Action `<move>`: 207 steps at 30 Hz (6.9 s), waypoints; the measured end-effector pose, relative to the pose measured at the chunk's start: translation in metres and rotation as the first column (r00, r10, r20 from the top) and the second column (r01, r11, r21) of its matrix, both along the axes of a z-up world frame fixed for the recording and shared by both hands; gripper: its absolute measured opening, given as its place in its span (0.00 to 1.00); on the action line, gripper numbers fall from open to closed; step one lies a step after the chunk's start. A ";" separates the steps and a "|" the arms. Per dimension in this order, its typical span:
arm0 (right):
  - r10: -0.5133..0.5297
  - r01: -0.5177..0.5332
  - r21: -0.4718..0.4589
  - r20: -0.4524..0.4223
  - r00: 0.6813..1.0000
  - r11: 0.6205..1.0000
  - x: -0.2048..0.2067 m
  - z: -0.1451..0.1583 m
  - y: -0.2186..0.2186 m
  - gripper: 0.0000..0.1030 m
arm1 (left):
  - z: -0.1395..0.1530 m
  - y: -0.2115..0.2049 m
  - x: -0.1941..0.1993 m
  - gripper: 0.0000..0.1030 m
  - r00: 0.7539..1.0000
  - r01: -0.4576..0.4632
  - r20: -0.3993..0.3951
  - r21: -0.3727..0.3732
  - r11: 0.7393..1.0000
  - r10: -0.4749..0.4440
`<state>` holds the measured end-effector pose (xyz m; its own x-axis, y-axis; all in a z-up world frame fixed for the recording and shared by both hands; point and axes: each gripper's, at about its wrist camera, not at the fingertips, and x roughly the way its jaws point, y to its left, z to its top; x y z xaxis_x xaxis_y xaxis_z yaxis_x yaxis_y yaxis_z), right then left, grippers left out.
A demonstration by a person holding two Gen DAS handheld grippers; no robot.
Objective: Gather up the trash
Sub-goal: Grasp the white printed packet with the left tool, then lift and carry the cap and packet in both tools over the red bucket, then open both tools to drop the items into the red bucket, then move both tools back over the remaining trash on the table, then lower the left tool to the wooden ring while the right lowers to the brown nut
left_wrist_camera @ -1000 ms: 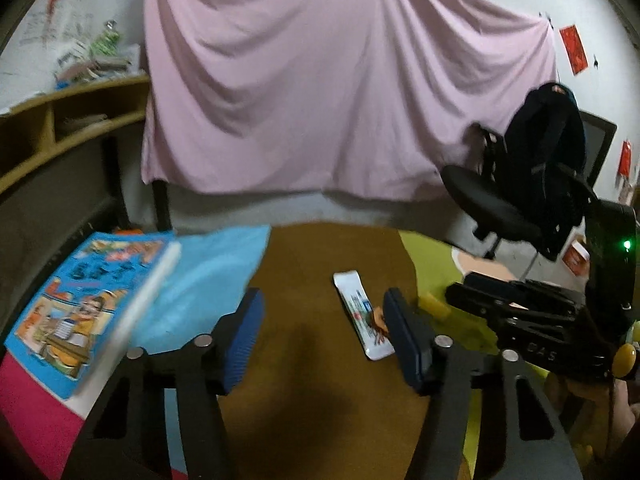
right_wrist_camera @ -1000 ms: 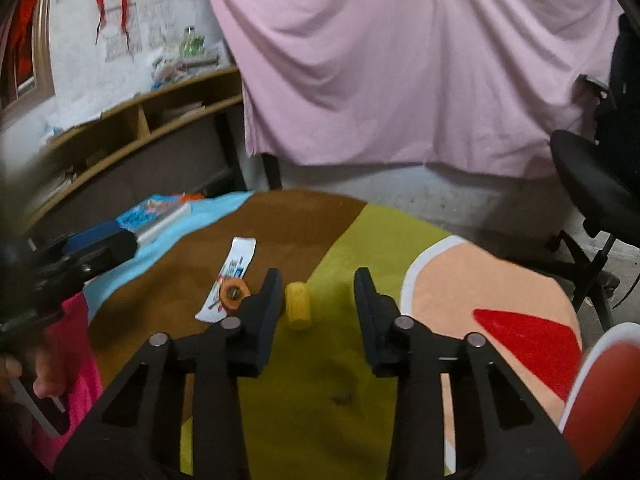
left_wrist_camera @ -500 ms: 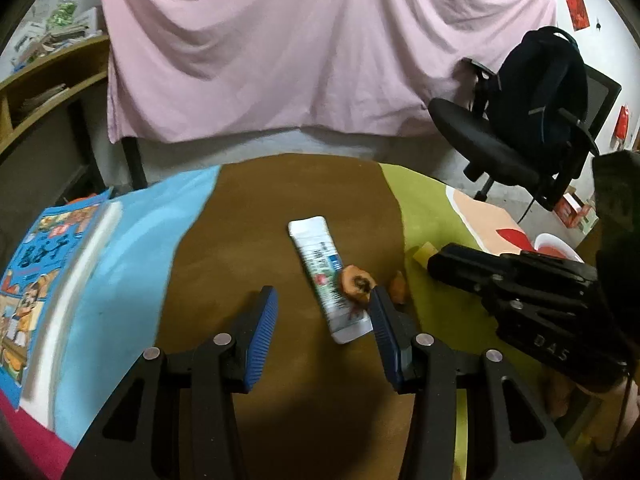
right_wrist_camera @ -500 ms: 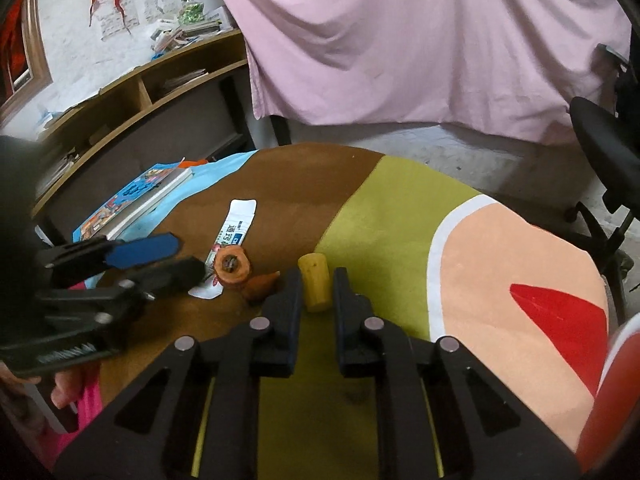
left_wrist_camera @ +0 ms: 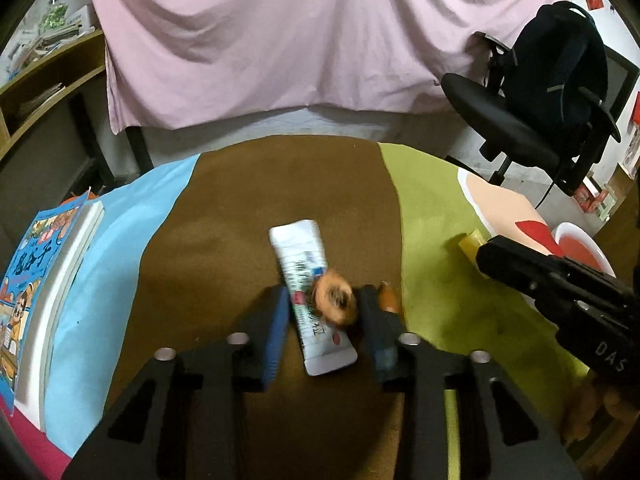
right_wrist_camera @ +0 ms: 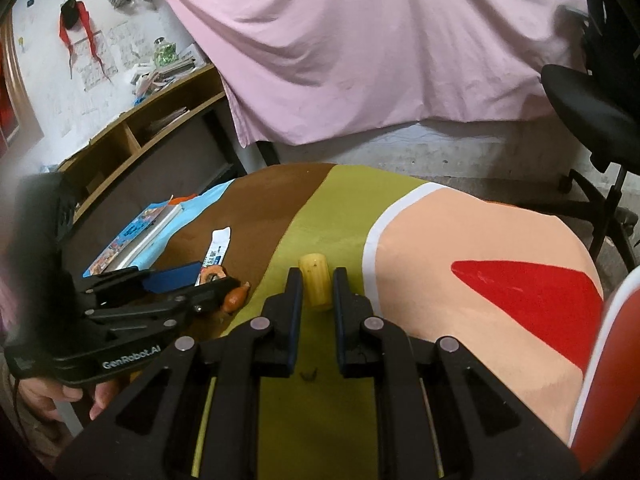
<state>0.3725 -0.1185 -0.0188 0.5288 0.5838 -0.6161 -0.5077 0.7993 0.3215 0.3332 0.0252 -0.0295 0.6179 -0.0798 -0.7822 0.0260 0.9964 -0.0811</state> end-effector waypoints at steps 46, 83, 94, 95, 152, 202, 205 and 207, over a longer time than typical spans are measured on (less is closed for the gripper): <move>0.026 -0.025 -0.049 0.025 0.999 0.998 -0.037 0.002 -0.024 0.43 | -0.006 -0.045 -0.075 0.17 0.989 0.148 -0.018 0.087 0.985 -0.147; -0.306 0.165 0.277 0.607 0.734 0.947 -0.170 0.092 -0.138 0.43 | 0.129 -0.131 -0.153 0.17 0.758 0.202 0.613 0.106 0.974 -0.224; -0.400 0.282 0.283 0.640 0.657 0.917 -0.199 0.105 -0.202 0.43 | 0.124 -0.200 -0.147 0.17 0.696 0.356 0.625 0.125 0.926 -0.352; -0.405 0.288 0.284 0.637 0.656 0.914 -0.199 0.105 -0.206 0.43 | 0.123 -0.204 -0.147 0.17 0.696 0.367 0.623 0.119 0.923 -0.357; -0.575 0.534 0.237 0.163 0.801 0.811 -0.136 0.052 -0.287 0.44 | 0.091 -0.254 -0.080 0.31 0.867 0.457 0.298 -0.159 0.875 -0.399; -0.296 0.134 0.287 0.652 0.699 0.949 -0.169 0.091 -0.081 1.00 | 0.094 -0.023 -0.185 0.98 0.734 -0.151 0.665 -0.039 0.988 0.138; -0.271 0.129 0.259 0.646 0.714 0.957 -0.161 0.084 -0.072 1.00 | 0.083 -0.019 -0.180 0.98 0.759 -0.151 0.637 -0.028 0.988 0.134; -0.250 0.124 0.237 0.632 0.733 0.964 -0.154 0.079 -0.065 1.00 | 0.077 -0.016 -0.176 0.98 0.781 -0.142 0.611 -0.026 0.990 0.128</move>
<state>0.2182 -0.1839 0.0600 0.8722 0.4888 0.0181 -0.4879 0.8666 0.1052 0.1569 0.0096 0.0479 0.9697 0.0521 -0.2388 -0.0718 0.9946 -0.0745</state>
